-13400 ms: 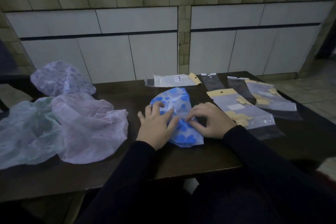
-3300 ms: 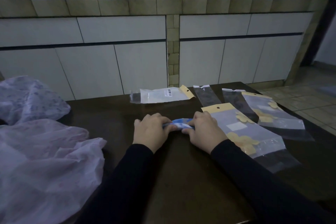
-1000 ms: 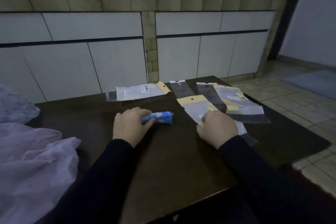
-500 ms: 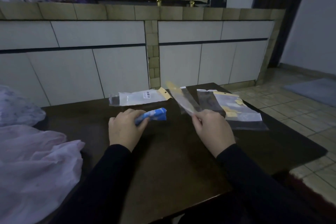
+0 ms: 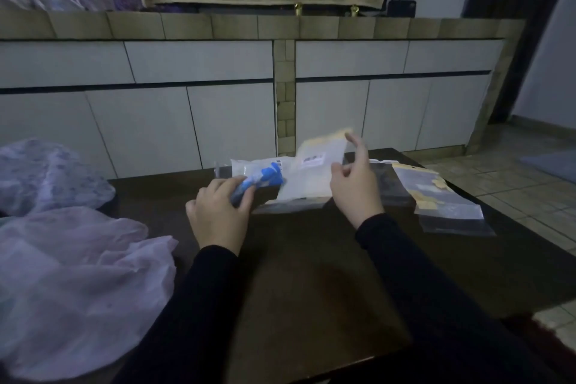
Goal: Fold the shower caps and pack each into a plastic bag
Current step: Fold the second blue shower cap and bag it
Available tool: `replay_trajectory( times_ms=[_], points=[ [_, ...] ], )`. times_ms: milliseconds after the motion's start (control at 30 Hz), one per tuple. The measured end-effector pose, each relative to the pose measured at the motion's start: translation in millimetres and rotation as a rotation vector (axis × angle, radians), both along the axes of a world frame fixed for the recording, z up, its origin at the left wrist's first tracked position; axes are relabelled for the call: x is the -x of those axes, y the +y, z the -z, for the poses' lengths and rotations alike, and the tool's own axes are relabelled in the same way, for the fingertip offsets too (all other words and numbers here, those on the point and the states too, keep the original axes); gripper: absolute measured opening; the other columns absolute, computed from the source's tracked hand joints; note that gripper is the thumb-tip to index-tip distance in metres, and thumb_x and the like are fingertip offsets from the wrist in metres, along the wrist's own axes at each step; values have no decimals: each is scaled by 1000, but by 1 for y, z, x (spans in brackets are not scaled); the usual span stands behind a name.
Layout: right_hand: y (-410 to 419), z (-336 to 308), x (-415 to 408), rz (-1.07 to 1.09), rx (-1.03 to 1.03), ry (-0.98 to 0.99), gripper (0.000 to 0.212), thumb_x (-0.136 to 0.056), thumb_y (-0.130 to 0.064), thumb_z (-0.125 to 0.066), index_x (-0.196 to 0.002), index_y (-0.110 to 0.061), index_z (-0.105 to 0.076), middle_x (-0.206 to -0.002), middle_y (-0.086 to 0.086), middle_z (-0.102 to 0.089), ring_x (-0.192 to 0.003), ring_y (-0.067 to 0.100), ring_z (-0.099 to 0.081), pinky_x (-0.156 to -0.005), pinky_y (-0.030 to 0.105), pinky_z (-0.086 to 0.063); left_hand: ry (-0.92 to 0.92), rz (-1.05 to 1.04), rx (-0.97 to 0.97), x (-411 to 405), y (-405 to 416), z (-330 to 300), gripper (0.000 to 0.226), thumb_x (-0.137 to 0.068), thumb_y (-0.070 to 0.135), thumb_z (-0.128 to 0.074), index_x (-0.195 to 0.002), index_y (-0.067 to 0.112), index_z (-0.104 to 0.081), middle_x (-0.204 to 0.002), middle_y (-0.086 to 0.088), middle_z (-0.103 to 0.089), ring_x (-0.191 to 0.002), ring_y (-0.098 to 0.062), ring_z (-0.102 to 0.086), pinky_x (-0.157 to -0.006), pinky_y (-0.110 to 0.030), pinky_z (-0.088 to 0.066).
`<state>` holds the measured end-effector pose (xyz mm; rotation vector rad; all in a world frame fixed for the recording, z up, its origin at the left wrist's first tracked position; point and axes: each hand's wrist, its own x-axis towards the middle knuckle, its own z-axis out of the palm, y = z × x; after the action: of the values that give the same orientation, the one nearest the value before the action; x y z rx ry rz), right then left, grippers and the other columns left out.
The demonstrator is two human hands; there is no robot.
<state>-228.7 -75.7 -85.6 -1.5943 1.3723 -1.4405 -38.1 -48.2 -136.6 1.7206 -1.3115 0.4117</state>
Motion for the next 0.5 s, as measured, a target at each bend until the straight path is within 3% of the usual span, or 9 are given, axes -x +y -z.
replay_trajectory(
  times_ms=[167,267,333,433,500],
  points=[
    [12,29,14,36,-216,491,27,-98,-22,-45,-120,-22,-61,-115,2,-64,-94,12,-59,-85,27,-51,-47,38,15,4,4,-3,26,-85,35,-68,-109,24,-70,-99,3,-66,-83,-11,-51,-76,-28,-24],
    [22,35,14,59,-238,892,24,-94,-37,-51,-108,-24,-66,-100,-2,-67,-86,11,-62,-79,28,-54,-59,100,12,4,6,-3,27,-86,34,-67,-111,24,-69,-101,3,-65,-85,-2,-41,-79,-25,-22],
    [26,36,11,85,-127,1066,28,-91,-46,-52,-101,-25,-68,-92,-5,-65,-83,10,-60,-76,28,-53,-49,130,22,6,9,-5,27,-86,34,-67,-111,22,-69,-99,4,-65,-84,-2,-44,-78,-26,-25],
    [19,31,11,-207,73,1037,27,-87,-49,-57,-108,-34,-64,-110,-11,-57,-104,7,-50,-95,29,-41,152,216,46,11,17,-13,29,-86,34,-68,-111,18,-69,-93,6,-65,-79,-4,-57,-72,-21,-39],
    [13,28,10,-478,64,968,32,-85,-51,-60,-116,-41,-59,-127,-15,-48,-119,7,-40,-103,33,-29,344,264,-39,11,20,-18,32,-87,38,-67,-112,20,-68,-94,8,-66,-79,-1,-58,-66,-12,-39]
  ],
)
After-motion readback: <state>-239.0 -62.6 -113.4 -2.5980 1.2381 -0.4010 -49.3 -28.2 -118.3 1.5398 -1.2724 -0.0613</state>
